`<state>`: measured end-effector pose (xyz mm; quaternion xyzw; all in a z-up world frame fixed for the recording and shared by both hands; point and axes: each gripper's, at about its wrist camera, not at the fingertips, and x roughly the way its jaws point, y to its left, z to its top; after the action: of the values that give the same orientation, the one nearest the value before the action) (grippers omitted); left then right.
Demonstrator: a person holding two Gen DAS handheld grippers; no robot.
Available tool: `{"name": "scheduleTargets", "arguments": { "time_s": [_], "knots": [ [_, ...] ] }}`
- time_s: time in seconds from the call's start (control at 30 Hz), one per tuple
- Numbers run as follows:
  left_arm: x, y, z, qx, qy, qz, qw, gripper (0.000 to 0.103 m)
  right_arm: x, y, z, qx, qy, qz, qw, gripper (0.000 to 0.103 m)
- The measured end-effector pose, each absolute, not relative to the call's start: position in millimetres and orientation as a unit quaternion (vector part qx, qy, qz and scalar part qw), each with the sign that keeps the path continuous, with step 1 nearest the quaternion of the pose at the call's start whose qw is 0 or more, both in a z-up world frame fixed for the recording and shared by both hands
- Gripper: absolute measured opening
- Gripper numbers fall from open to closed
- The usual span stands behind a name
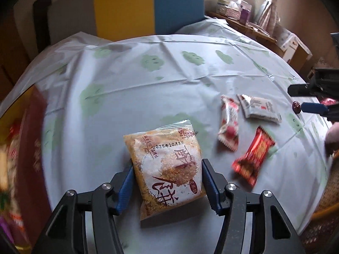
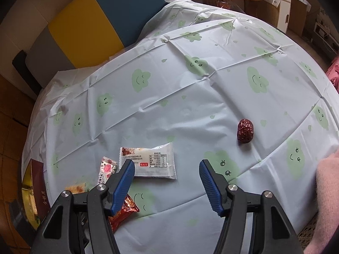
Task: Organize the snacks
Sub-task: 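Lift the floss-bread bag with the left tool while the right tool reaches the red candy bar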
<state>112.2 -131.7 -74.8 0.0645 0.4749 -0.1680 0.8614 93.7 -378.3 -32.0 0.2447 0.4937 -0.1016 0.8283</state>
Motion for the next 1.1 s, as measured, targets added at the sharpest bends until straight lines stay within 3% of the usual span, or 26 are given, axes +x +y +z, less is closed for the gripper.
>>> {"name": "scheduleTargets", "arguments": {
  "time_s": [0.4, 0.5, 0.87, 0.93, 0.97, 1.1],
  "knots": [
    [71, -103, -82, 0.065, 0.433, -0.153, 0.886, 0.06, 100, -364, -46, 0.235, 0.534, -0.071, 0.809, 0.064],
    [72, -100, -82, 0.06, 0.433, -0.159, 0.885, 0.06, 99, -359, -52, 0.251, 0.549, -0.05, 0.795, 0.054],
    [69, -96, -82, 0.049, 0.43, -0.162, 0.887, 0.06, 100, -288, -75, 0.27, 0.581, 0.002, 0.768, 0.054],
    [69, -96, -82, 0.048, 0.431, -0.162, 0.887, 0.06, 109, -281, -75, 0.232, 0.574, -0.015, 0.785, 0.046],
    [69, -96, -82, 0.048, 0.43, -0.162, 0.887, 0.06, 114, -275, -75, 0.196, 0.573, -0.026, 0.795, 0.038],
    [68, -96, -82, 0.045, 0.429, -0.161, 0.888, 0.06, 124, -258, -74, 0.103, 0.588, -0.012, 0.802, 0.03]
  ]
}}
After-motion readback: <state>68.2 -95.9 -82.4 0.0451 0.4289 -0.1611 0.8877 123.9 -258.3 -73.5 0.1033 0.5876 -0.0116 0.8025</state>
